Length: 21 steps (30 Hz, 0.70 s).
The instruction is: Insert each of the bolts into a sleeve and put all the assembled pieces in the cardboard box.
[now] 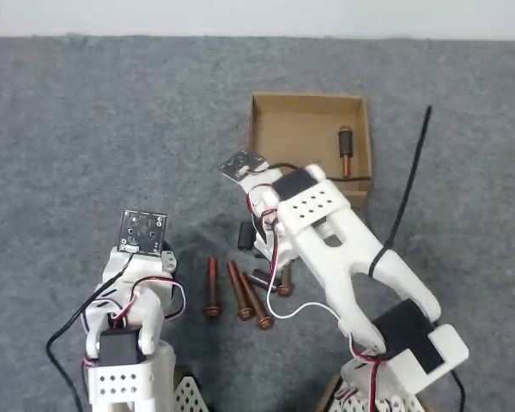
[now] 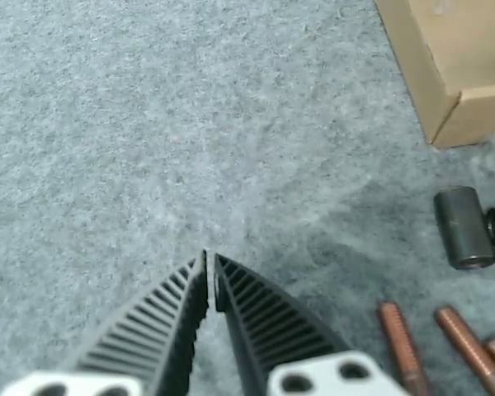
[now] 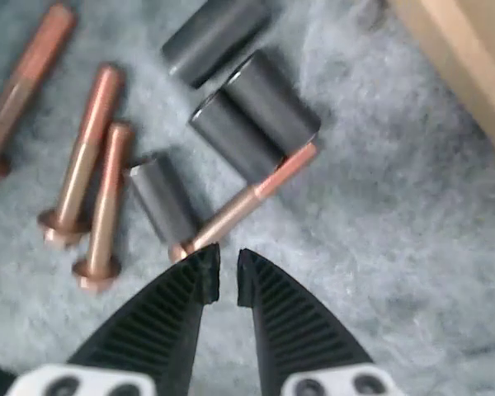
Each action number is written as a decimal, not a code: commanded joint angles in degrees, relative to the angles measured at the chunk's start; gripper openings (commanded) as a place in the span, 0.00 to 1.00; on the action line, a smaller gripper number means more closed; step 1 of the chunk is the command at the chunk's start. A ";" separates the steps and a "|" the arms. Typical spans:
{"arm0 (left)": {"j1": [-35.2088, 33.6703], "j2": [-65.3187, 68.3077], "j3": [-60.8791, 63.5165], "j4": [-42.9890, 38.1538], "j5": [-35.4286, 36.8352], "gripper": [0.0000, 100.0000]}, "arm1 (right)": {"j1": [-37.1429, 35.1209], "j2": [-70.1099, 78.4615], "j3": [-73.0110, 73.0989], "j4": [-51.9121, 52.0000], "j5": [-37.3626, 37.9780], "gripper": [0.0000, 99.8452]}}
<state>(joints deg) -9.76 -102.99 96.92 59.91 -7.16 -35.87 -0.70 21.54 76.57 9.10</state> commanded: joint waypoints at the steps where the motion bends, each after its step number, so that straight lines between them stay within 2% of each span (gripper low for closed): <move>1: 0.18 -1.23 -0.48 -2.11 -0.62 0.01 | -0.22 -4.18 0.35 -4.00 -5.36 0.01; 6: 0.18 -1.23 -0.48 -2.20 -0.62 0.01 | 0.04 -3.91 0.35 -5.58 -10.02 0.01; 13: 0.18 -1.23 -0.48 -2.20 -0.62 0.01 | 2.95 -4.09 0.44 -5.23 -10.02 0.01; 21: 0.18 -1.23 -0.48 -2.20 -0.62 0.01 | 3.12 -3.91 1.67 -4.97 -9.93 0.01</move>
<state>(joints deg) -9.76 -102.99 96.92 59.82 -7.16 -33.85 -0.70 23.65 71.56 -0.22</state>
